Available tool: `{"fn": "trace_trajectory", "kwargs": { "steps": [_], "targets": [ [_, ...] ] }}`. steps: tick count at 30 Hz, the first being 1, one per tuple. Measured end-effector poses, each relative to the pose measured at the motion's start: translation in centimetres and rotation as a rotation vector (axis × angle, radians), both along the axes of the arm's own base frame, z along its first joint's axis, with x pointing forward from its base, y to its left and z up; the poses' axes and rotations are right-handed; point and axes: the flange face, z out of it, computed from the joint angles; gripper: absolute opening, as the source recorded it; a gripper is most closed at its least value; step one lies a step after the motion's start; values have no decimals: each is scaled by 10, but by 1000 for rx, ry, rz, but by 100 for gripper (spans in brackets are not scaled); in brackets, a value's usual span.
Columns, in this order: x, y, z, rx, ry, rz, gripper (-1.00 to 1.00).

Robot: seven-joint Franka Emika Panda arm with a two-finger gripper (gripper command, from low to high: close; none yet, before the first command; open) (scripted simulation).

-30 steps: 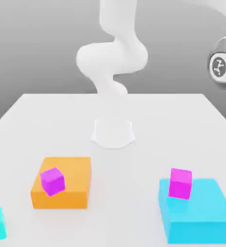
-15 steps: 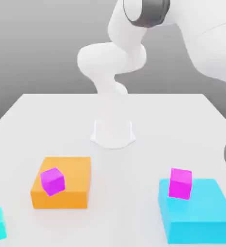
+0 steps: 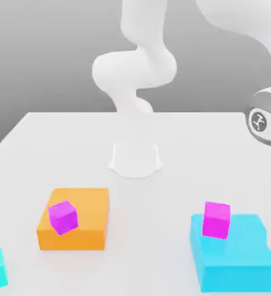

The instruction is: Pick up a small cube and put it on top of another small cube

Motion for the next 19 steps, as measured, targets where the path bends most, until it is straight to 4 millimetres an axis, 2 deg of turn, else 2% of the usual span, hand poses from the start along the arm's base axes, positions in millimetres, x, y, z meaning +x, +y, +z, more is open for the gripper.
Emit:
{"fn": "trace_trajectory", "kwargs": {
  "steps": [6, 11, 13, 15, 16, 19],
  "targets": [
    [-42, -48, 34, -7, -8, -19, -100],
    [-83, -84, 51, -38, -25, -28, -100],
    [-88, -89, 34, -45, -28, -30, -100],
    [-89, -90, 9, -48, -29, -31, -100],
    [-90, -91, -4, -48, -29, -31, 100],
    [-90, -91, -4, -48, -29, -31, 100]
  ]
}}
